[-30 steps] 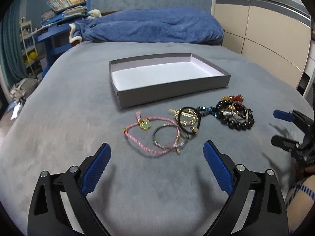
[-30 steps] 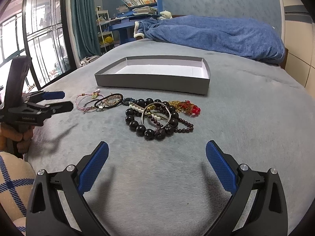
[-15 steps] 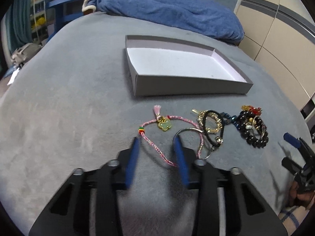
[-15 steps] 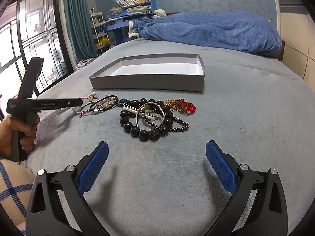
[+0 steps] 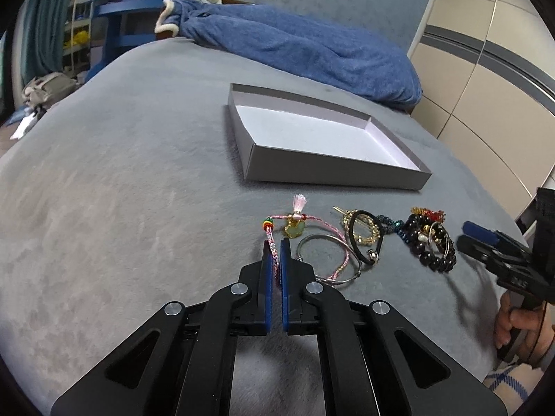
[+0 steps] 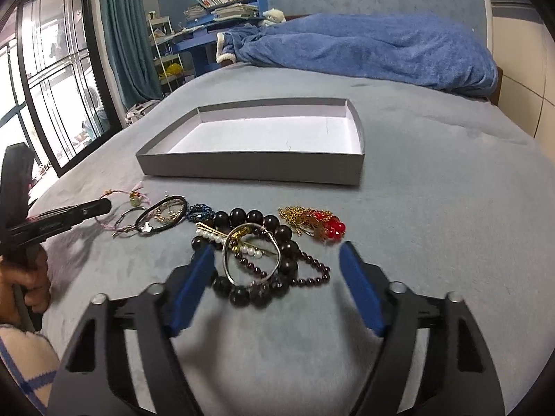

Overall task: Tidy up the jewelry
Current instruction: 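Grasp the pink string bracelet with the left tool while the right tool grasps the gold-red tassel pendant, then carry both held pieces over the box and open both tools to drop them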

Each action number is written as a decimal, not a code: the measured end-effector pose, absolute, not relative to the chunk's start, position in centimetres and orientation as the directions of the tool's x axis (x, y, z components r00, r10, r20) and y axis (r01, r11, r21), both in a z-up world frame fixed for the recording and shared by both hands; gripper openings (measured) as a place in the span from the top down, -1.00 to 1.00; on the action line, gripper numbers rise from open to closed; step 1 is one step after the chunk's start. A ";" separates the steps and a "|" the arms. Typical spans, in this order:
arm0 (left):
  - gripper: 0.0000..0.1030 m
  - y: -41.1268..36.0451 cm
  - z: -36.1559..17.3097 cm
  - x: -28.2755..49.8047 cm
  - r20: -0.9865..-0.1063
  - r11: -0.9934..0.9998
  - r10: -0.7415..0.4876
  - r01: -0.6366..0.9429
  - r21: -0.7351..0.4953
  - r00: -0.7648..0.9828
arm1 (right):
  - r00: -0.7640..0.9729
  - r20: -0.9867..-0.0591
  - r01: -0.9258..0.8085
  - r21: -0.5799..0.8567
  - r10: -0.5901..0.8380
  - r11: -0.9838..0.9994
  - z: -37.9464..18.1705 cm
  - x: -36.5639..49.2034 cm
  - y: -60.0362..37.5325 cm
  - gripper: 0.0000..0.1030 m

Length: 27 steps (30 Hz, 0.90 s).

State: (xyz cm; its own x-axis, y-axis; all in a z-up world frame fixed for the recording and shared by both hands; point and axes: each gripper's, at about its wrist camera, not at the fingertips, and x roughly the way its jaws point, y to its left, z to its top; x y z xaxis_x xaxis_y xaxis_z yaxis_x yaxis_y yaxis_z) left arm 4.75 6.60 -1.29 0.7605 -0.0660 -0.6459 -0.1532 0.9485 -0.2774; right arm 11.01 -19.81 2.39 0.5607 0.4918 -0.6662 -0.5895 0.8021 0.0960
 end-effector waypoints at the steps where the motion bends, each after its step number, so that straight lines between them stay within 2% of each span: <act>1: 0.91 6.6 -1.3 4.8 -0.646 0.949 -0.066 -0.151 -0.276 0.761 | 0.558 -0.673 -0.587 0.095 0.487 0.804 2.2 11.2 -19.7 -0.28; 2: 0.91 6.5 -1.2 4.7 -0.644 0.950 -0.066 -0.149 -0.274 0.762 | 0.557 -0.678 -0.583 0.091 0.479 0.808 2.1 11.5 -19.6 -0.23; 5: 0.91 6.5 -1.1 4.6 -0.640 0.951 -0.066 -0.146 -0.272 0.765 | 0.562 -0.685 -0.574 0.081 0.464 0.815 1.9 11.7 -19.5 0.19; 7: 0.91 6.4 -1.1 4.7 -0.640 0.952 -0.065 -0.145 -0.270 0.765 | 0.561 -0.689 -0.577 0.074 0.460 0.814 1.7 11.7 -19.3 0.72; 10: 0.91 6.3 -1.0 4.6 -0.638 0.955 -0.058 -0.144 -0.260 0.767 | 0.567 -0.675 -0.589 0.068 0.472 0.805 2.0 11.3 -19.4 0.91; 12: 0.91 6.0 -0.9 4.5 -0.634 0.960 -0.049 -0.140 -0.244 0.771 | 0.577 -0.660 -0.589 0.071 0.480 0.805 2.2 11.1 -19.5 0.98; 19: 0.93 5.3 -0.1 4.2 -0.612 0.971 -0.037 -0.117 -0.209 0.790 | 0.602 -0.576 -0.579 0.163 0.553 0.799 3.3 10.2 -21.9 1.00; 27: 0.94 4.8 3.4 3.6 -0.556 0.980 -0.030 -0.086 -0.182 0.831 | 0.594 -0.552 -0.556 0.244 0.585 0.795 3.9 10.1 -23.6 1.00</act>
State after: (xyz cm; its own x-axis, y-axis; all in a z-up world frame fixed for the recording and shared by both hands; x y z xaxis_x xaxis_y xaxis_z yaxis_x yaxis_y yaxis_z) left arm 3.64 4.76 3.45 0.8308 -0.0304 -0.5558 -0.0857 0.9796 -0.1817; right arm 10.07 -23.60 3.87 0.5943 0.5847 -0.5521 -0.5558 0.7948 0.2435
